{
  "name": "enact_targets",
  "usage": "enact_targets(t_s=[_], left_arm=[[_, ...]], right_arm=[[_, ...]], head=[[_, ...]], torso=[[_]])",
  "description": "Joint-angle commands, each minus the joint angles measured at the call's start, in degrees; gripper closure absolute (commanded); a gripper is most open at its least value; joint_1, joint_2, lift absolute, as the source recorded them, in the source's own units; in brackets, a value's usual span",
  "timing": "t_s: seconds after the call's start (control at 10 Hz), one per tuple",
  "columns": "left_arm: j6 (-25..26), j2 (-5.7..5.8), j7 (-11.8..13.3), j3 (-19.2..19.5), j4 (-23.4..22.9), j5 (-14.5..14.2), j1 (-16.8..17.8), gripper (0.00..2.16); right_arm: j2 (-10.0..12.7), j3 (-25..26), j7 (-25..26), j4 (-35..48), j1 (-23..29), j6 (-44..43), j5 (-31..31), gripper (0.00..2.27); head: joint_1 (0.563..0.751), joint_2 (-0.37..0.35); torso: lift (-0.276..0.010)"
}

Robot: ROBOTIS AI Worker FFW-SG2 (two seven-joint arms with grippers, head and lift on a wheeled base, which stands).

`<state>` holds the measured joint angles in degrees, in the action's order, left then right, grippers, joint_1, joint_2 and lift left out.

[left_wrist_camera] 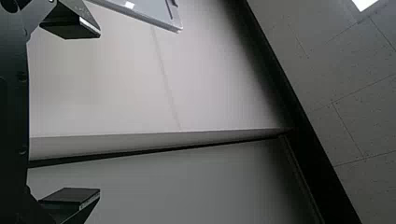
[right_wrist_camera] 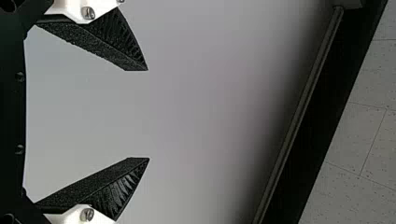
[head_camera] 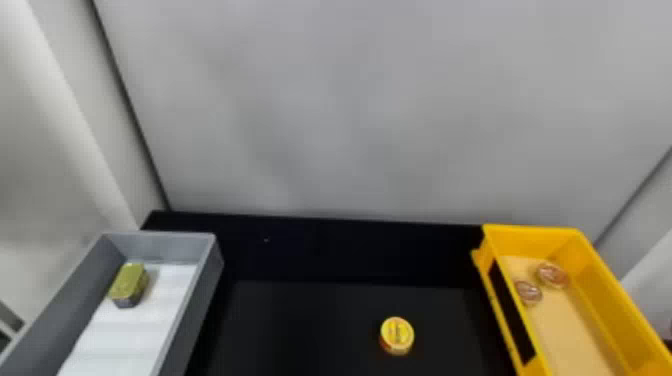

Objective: Pick up the round yellow can and place it in the yellow rectangular box

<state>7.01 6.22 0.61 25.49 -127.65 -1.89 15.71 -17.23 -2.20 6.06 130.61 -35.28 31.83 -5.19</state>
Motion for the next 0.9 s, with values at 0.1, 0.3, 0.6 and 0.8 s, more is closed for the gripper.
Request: enact_targets(t_s=[0.1, 0.3, 0.6, 0.8], left_arm=[[-0.07, 0.2, 0.0, 0.1, -0.23, 0.13, 0.11, 0.09], [-0.07, 0.38, -0.09, 0.1, -0.32, 0.22, 0.02, 0.09], [0.2, 0.55, -0.09, -0.08, -0.23, 0.31, 0.02, 0.09], [1.08, 0.46, -0.09, -0.25, -0.23, 0.4, 0.02, 0.09]], right_arm=[[-0.09, 0.0, -0.17, -0.09, 0.12, -0.52, 0.0, 0.08], [0.0, 0.0, -0.44, -0.62, 0.48, -1.31, 0.0, 0.08], [0.26, -0.17, 1.32, -0.88, 0.74, 1.41, 1.49, 0.08], [0.88, 0.44, 5.63, -1.23, -1.02, 14.51, 7.82, 0.08]], head=[[0.655, -0.043], [0.655, -0.043], [0.655, -0.043], [0.655, -0.043]], torso=[[-0.009], [-0.009], [-0.009], [-0.009]])
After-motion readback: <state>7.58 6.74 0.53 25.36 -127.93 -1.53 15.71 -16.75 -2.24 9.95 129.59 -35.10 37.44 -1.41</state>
